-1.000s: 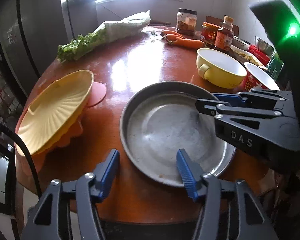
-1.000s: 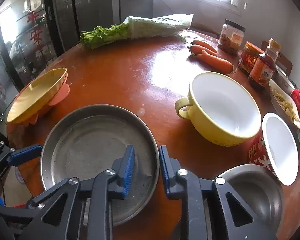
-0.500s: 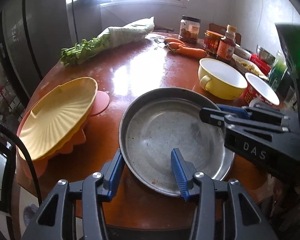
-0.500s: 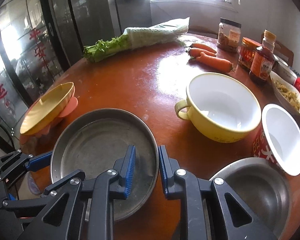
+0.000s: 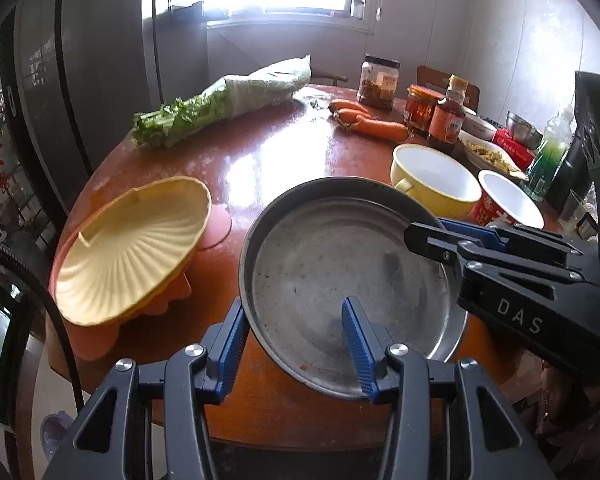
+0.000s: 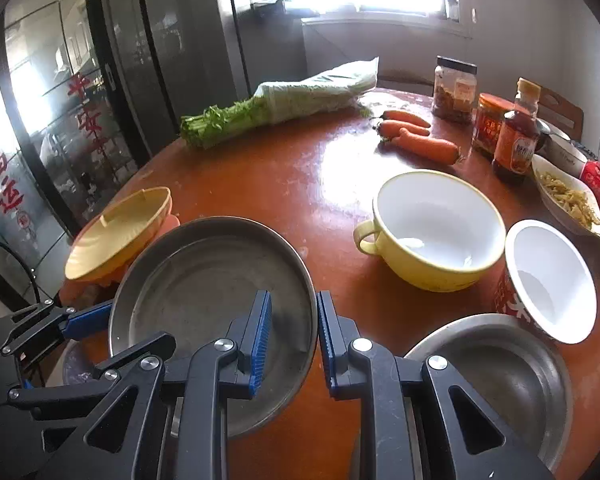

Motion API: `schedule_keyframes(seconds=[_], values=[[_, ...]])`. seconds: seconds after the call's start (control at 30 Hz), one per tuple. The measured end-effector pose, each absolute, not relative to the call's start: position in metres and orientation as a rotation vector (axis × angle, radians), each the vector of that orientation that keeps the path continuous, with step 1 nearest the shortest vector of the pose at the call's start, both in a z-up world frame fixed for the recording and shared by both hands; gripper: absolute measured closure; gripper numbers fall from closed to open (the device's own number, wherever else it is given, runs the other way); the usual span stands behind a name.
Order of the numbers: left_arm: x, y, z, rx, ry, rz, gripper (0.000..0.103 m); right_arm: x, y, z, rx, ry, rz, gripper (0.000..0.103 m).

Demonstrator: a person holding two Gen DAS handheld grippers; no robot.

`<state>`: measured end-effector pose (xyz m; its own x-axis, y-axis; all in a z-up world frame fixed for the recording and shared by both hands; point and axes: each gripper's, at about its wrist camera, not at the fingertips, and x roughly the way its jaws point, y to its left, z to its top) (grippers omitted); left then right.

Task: Organize plates and bowls
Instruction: 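Move both grippers to the rim of the shallow steel pan, then grasp the shallow steel pan rim with both grippers and carry it over the plate stack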

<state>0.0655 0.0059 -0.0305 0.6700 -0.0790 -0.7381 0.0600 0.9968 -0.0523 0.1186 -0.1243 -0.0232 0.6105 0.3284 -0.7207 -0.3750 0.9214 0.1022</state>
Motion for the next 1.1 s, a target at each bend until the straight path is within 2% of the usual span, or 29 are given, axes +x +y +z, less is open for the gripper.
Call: schedule_keyframes(seconds=[0.67,1.1], values=[[0.076,0.037,0.022,-0.039,0.746,-0.036,0.055,0.124,-0.096,0.032,-0.088,0.717,0.424,0.079],[0.074,0.128,0.041,-0.105,0.710,0.081,0.055,0.142,-0.005,0.052,-0.172,0.698,0.538,0.080]])
